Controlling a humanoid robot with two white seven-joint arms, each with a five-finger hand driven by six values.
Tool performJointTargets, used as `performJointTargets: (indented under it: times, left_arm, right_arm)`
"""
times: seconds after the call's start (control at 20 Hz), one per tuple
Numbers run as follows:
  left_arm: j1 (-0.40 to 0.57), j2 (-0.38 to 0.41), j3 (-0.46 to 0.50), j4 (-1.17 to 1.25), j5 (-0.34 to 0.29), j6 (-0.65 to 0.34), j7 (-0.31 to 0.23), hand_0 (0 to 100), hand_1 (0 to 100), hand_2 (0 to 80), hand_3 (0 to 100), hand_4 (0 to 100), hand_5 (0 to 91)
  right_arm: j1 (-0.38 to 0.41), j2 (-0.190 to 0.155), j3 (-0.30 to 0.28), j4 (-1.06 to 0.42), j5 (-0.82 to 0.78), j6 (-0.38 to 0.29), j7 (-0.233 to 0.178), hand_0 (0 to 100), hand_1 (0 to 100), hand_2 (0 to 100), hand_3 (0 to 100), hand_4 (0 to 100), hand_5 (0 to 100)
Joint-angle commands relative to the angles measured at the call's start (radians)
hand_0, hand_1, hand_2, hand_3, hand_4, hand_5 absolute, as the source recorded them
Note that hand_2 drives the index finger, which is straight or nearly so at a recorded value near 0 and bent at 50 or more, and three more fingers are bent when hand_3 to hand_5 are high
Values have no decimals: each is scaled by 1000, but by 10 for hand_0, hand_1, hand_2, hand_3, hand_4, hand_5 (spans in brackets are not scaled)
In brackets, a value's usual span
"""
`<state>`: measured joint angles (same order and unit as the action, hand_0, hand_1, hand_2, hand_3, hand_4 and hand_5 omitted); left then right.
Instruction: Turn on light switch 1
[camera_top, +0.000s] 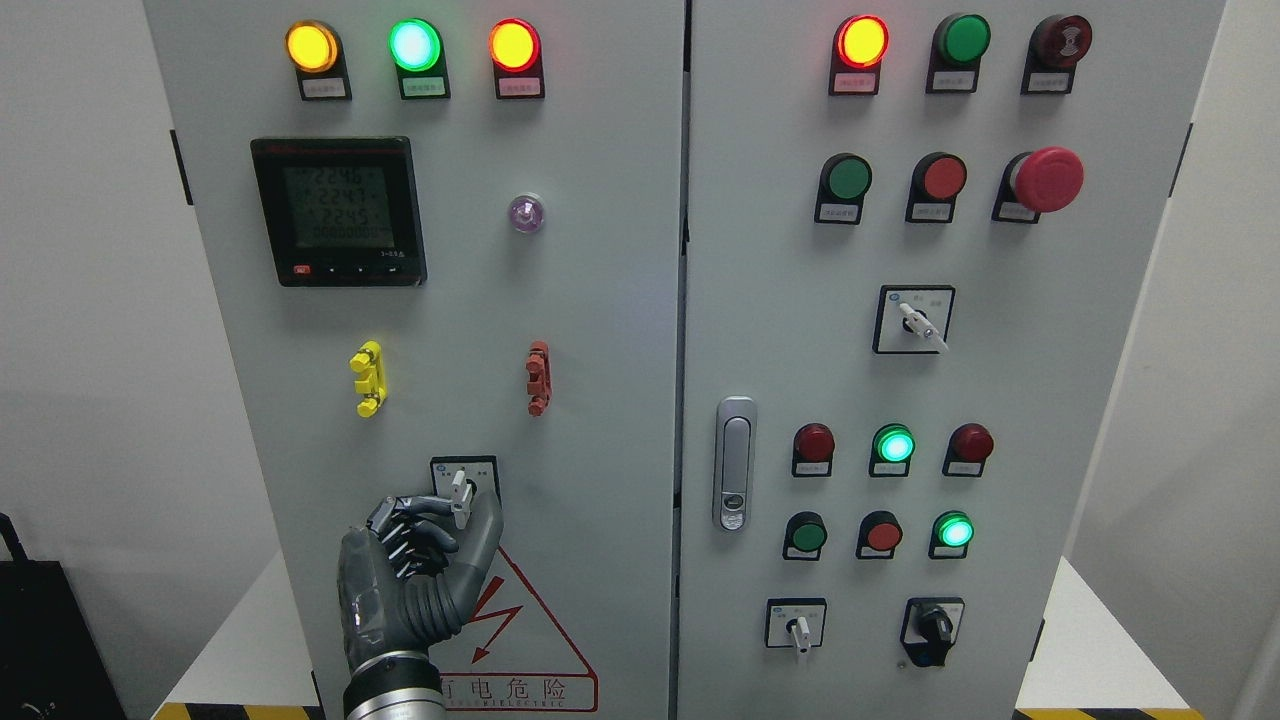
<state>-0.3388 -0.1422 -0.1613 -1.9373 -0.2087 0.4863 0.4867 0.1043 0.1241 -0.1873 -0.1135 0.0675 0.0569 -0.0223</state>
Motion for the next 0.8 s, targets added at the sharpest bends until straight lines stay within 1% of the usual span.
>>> performJointTargets:
  times: [0.0, 0.75]
  left_arm:
    - [0, 0, 0, 0, 0, 0, 0, 162, 686, 587, 876, 883, 754]
    - [-2, 0, 3, 1, 0, 9, -3, 200, 672, 599, 889, 893, 763]
  right_arm:
    - [0, -1, 0, 0, 0, 0, 1, 0, 0, 0, 0, 0, 0]
    - [0, 0, -1, 0, 0, 0, 1, 0, 0, 0, 0, 0, 0]
